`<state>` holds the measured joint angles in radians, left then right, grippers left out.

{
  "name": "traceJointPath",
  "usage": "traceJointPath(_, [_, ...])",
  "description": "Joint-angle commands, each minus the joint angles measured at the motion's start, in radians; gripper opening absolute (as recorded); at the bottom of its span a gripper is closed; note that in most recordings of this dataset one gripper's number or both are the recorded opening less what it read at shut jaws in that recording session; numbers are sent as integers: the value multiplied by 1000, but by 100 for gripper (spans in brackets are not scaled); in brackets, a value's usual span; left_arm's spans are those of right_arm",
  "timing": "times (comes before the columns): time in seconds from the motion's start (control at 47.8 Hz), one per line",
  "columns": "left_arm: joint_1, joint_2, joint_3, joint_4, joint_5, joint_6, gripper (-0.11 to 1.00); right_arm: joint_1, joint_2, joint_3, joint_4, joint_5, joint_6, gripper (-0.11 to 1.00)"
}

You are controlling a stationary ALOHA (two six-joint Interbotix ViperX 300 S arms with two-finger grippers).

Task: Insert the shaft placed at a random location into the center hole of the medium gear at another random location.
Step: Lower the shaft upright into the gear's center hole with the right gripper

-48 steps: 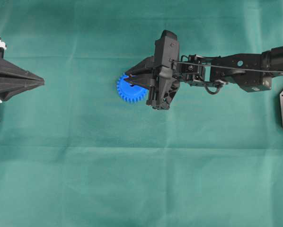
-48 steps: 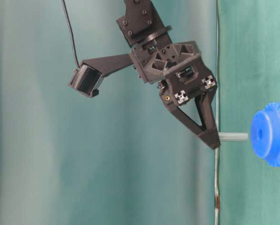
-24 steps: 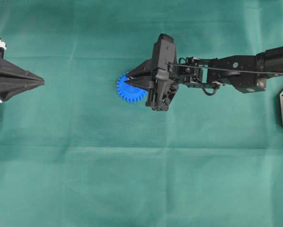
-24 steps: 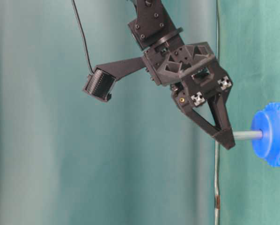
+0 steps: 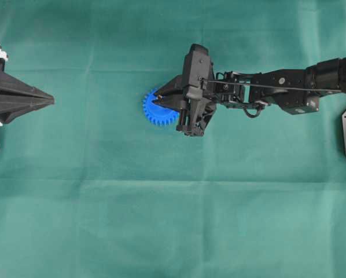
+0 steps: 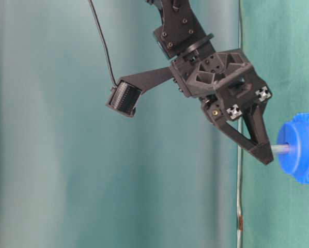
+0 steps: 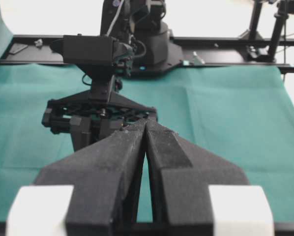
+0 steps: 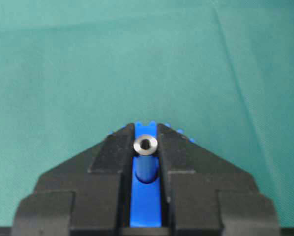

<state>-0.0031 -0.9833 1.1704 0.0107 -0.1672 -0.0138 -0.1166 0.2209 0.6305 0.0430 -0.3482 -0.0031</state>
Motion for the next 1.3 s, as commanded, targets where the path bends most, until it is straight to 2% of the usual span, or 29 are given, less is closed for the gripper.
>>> traceJointPath(0.0, [0,3,-18,2,-6,-2,0,0,-11,-11,-2,-14,2,13])
traceJointPath(1.172, [-2,6,-17,2,-6,-2,0,3,20,-6,-2,-9,5,14])
traceJointPath(1.213, [-2,5,-18,2,-6,-2,0,5,20,-6,-2,-9,5,15])
traceJointPath(1.276, [0,6,-18,2,-5,-2,0,8,18,-6,-2,-8,6,26])
